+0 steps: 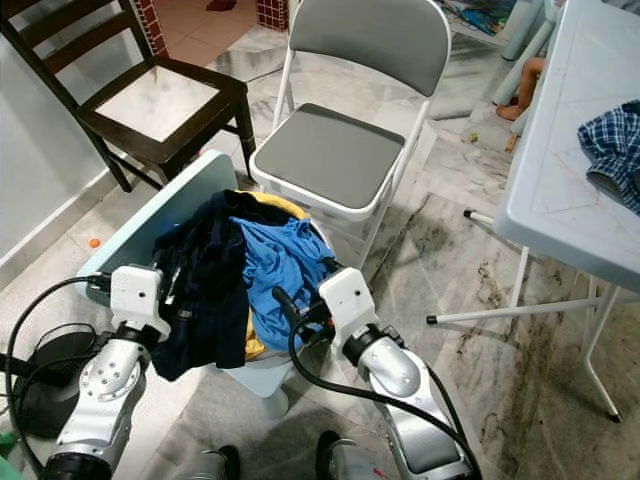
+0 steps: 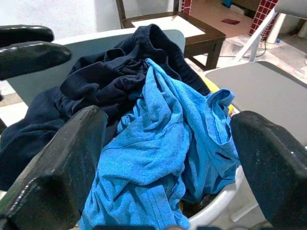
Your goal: Hang hanger
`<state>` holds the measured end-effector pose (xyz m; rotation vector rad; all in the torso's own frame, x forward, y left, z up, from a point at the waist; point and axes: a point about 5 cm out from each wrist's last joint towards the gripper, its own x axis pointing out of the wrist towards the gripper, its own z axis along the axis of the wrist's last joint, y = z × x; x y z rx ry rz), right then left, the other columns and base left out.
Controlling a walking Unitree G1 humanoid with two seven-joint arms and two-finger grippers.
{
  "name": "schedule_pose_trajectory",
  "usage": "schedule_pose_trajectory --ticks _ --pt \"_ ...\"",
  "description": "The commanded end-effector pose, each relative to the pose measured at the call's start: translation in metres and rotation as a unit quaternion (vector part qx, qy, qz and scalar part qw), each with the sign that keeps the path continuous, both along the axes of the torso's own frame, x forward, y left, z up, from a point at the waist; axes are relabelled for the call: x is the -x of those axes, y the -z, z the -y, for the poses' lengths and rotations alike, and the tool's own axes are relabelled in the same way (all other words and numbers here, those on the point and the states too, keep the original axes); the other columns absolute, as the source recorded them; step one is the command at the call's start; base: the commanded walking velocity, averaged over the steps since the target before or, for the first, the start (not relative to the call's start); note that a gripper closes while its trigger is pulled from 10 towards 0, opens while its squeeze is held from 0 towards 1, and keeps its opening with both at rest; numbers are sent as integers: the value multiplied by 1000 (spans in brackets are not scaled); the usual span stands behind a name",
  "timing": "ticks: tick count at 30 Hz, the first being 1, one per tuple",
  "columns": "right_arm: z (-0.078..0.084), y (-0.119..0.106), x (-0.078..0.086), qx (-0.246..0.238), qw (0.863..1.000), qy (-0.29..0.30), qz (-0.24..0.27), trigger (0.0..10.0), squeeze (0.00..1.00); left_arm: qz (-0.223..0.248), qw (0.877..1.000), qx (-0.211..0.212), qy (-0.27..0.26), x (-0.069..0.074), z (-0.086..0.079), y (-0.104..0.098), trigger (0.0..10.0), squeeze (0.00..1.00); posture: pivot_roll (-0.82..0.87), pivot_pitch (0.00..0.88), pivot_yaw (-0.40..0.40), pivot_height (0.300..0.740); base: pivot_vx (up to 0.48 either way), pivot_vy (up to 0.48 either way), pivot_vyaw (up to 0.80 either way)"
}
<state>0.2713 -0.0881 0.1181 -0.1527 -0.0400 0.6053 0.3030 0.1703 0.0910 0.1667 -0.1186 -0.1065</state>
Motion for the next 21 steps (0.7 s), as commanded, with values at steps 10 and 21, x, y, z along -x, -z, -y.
schedule_pose_trajectory --ticks 10,21 --pt "3 1 2 3 1000 13 5 10000 0 -32 999 13 1 -13 2 7 10000 1000 155 272 -27 740 0 0 0" --pt "-1 1 3 7 1000 9 6 10000 0 -66 997 40 3 -24 17 15 10000 1000 148 278 -30 740 0 0 0"
